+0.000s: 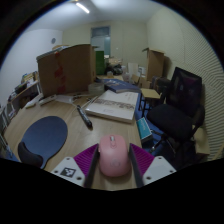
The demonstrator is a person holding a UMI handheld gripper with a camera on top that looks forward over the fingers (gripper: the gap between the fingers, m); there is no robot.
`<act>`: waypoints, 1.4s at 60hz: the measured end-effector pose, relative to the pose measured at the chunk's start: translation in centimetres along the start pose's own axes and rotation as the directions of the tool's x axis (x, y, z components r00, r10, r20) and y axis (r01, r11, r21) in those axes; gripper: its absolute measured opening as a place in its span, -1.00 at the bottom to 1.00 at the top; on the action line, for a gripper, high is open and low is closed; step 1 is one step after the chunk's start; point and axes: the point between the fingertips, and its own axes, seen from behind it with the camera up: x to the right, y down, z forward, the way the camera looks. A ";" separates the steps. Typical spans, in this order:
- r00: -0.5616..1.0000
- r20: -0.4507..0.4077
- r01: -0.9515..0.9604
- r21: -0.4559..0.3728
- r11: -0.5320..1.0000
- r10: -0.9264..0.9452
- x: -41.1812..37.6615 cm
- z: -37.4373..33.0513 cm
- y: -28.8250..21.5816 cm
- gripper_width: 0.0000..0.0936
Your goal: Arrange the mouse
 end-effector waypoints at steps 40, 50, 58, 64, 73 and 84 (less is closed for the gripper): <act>0.990 -0.019 -0.132 0.217 0.967 0.139 -12.9 -5.2 -18.4 -0.18; 0.998 -0.027 -0.052 0.067 0.996 0.054 -22.4 -0.4 -9.5 -0.18; 0.997 -0.068 -0.029 -0.036 0.999 0.027 -24.4 2.2 -2.9 -0.17; 0.993 -0.110 -0.037 -0.020 0.999 0.035 -24.0 2.8 -1.9 -0.15; 0.991 -0.121 -0.070 -0.092 0.993 0.059 -23.6 2.9 -1.7 0.38; 0.982 -0.077 -0.180 -0.085 0.980 0.174 -24.1 -3.3 -3.8 0.80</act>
